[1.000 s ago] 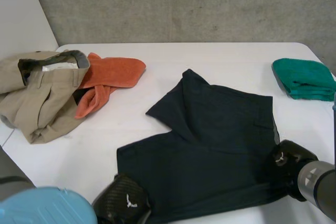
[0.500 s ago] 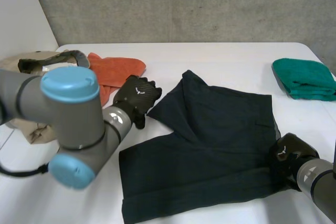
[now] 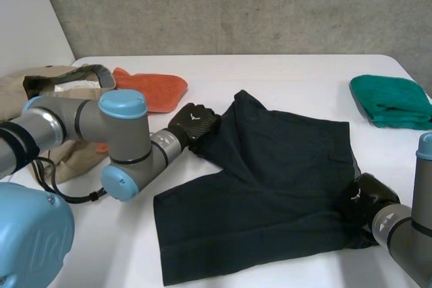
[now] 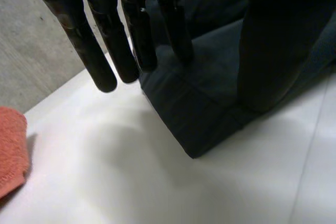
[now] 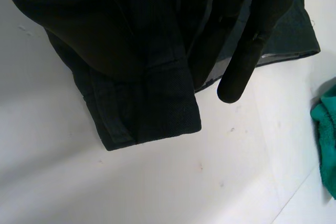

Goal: Fold the laundry.

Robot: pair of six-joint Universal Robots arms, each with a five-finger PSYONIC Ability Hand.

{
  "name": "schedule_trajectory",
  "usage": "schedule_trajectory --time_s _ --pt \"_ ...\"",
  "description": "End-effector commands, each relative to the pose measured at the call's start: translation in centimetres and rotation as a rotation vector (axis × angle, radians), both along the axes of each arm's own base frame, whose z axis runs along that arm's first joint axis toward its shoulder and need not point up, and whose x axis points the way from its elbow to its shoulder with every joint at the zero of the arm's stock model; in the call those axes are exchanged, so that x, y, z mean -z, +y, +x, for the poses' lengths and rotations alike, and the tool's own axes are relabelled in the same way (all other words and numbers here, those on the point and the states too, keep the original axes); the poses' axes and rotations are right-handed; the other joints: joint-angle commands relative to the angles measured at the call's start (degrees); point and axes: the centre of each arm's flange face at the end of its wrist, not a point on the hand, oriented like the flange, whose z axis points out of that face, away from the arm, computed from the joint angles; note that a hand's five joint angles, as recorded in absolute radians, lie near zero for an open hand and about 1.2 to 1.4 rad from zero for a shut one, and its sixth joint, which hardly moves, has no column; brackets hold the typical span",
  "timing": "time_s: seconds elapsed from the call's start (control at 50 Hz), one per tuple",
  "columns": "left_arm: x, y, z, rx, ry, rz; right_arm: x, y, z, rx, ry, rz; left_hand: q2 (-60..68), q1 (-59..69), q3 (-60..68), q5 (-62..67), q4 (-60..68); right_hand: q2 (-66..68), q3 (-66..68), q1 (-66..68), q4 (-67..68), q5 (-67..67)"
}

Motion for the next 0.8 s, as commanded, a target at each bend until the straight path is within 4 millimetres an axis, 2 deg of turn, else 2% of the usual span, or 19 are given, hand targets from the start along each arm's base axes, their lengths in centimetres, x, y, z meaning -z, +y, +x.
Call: schedule_trajectory --time_s 0.02,0.08,0.16,0.18,0.28,0.4,0.42,0.52,0.56,0.7,0.72,0.74,0.76,0.78,0.8 --pt "0.7 -0.4 -0.2 -0.012 -0.015 0.008 -0.1 -0.3 0.1 0.001 -0.004 -0.015 38.49 38.0 38.56 38.71 38.42 12.3 11.56 15.91 11.2 12.1" --pt "0.3 -0.6 0.0 -0.06 -0.028 -0.009 -0.1 -0.4 0.1 0.002 -0.009 -0.027 38.55 38.06 38.62 38.77 38.48 12.3 11.56 15.91 11.2 12.1" --pt "-2.5 0.0 0.4 -0.187 -0.056 -0.054 -0.5 -0.9 0.3 0.018 -0.039 -0.054 38.55 38.06 38.62 38.77 38.48 12.3 11.56 15.91 11.2 12.1" --pt "-3.8 0.9 0.8 -0.226 -0.071 -0.062 -0.5 -1.0 0.3 0.024 -0.048 -0.057 38.55 38.06 38.62 38.77 38.48 12.3 11.56 15.91 11.2 12.1" --pt "-6.2 3.7 2.0 -0.28 -0.116 -0.069 -1.0 -1.6 0.5 0.057 -0.103 -0.072 38.55 38.06 38.62 38.77 38.48 12.3 11.56 15.91 11.2 12.1" --pt "-6.0 7.2 2.4 -0.245 -0.249 -0.095 -1.0 -1.5 0.6 0.07 -0.127 -0.066 38.55 38.06 38.62 38.77 38.48 12.3 11.56 15.91 11.2 12.1" --pt "-5.4 8.2 2.3 -0.228 -0.308 -0.111 -1.0 -1.5 0.6 0.07 -0.126 -0.065 38.55 38.06 38.62 38.77 38.48 12.3 11.56 15.91 11.2 12.1" --pt "-3.9 10.6 2.2 -0.203 -0.489 -0.165 -0.9 -1.4 0.5 0.071 -0.122 -0.06 38.55 38.06 38.62 38.77 38.48 12.3 11.56 15.91 11.2 12.1" --pt "-3.9 10.8 2.2 -0.214 -0.513 -0.186 -0.9 -1.3 0.5 0.072 -0.122 -0.055 38.55 38.06 38.62 38.77 38.48 12.3 11.56 15.91 11.2 12.1" --pt "-4.5 9.0 1.4 -0.279 -0.453 -0.247 -0.7 -1.1 0.4 0.074 -0.116 -0.046 38.55 38.06 38.62 38.77 38.48 12.3 11.56 15.91 11.2 12.1" --pt "-4.6 8.8 1.3 -0.285 -0.441 -0.254 -0.7 -1.1 0.4 0.075 -0.118 -0.047 31.91 31.42 31.98 32.14 31.85 12.3 11.56 15.91 11.2 12.1" --pt "-4.7 8.5 1.2 -0.294 -0.415 -0.263 -0.7 -1.2 0.4 0.077 -0.118 -0.047 1.21 0.72 1.27 1.43 1.14 12.3 11.56 15.91 11.2 12.1" --pt "-4.8 8.5 1.2 -0.297 -0.406 -0.265 -0.8 -1.1 0.3 0.078 -0.117 -0.047 -12.76 -13.25 -12.69 -12.53 -12.83 12.3 11.56 15.91 11.2 12.1" --pt "-4.9 8.4 1.2 -0.302 -0.396 -0.265 -0.8 -1.1 0.3 0.078 -0.117 -0.047 -24.72 -25.21 -24.65 -24.5 -24.79 12.3 11.56 15.91 11.2 12.1" --pt "-5.1 8.4 1.3 -0.304 -0.38 -0.26 -0.8 -1.1 0.3 0.078 -0.118 -0.049 -29.17 -29.66 -29.1 -28.95 -29.24 12.3 11.56 15.91 11.2 12.1"
